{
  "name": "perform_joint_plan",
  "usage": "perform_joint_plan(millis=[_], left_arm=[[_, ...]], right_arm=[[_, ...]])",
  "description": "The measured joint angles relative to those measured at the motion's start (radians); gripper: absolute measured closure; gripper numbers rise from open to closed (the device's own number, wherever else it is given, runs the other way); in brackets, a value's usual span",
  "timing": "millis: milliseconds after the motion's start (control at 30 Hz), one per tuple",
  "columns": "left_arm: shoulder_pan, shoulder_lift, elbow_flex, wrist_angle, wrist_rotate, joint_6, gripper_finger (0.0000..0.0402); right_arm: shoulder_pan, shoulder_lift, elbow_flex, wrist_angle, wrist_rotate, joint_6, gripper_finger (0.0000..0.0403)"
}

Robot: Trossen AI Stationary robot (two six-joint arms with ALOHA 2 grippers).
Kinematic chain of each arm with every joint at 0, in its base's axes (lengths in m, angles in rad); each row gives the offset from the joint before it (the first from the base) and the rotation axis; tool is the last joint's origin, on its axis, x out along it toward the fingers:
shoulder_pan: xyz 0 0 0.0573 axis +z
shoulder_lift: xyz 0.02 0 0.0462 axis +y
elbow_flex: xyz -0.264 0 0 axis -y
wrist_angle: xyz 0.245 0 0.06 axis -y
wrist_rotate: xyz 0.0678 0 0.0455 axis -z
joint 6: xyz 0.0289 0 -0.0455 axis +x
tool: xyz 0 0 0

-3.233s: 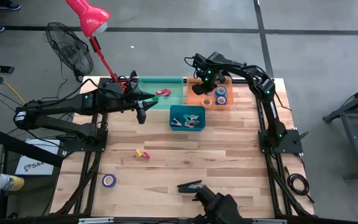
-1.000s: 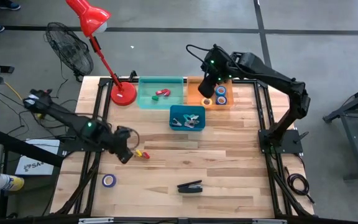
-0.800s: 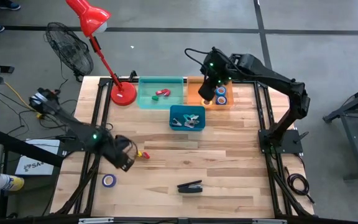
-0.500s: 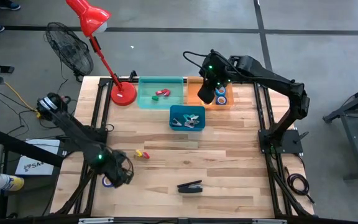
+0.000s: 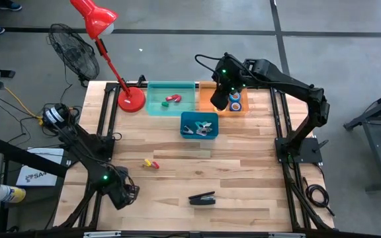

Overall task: Pick and place Stapler, Stapler remover, tape
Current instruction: Put the blue tape in the orange bin

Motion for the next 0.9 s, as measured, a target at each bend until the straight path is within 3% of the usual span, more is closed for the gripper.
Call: perform_joint_plan(millis=[467, 600, 733, 900], left_arm=[[0.000, 0.105, 0.000, 0.040, 0.064, 0.072, 0.0254], [0.001, 0.117, 0.000, 0.069, 0.060, 0.077, 0.0292], [0.002, 0.117, 0.000, 0.075, 0.055, 0.125, 0.0364], [0.001, 0.112, 0.017, 0.071, -0.060, 0.220, 0.0370]], right_arm=[[0.000, 0.000, 0.000, 0.000, -0.007, -0.001, 0.0249], [0.000, 0.000, 0.000, 0.000, -0.005, -0.007, 0.0249], [0.000, 0.000, 0.000, 0.000, 0.002, -0.018, 0.0249], [0.000, 0.000, 0.000, 0.000, -0.007, -0.025, 0.0249]])
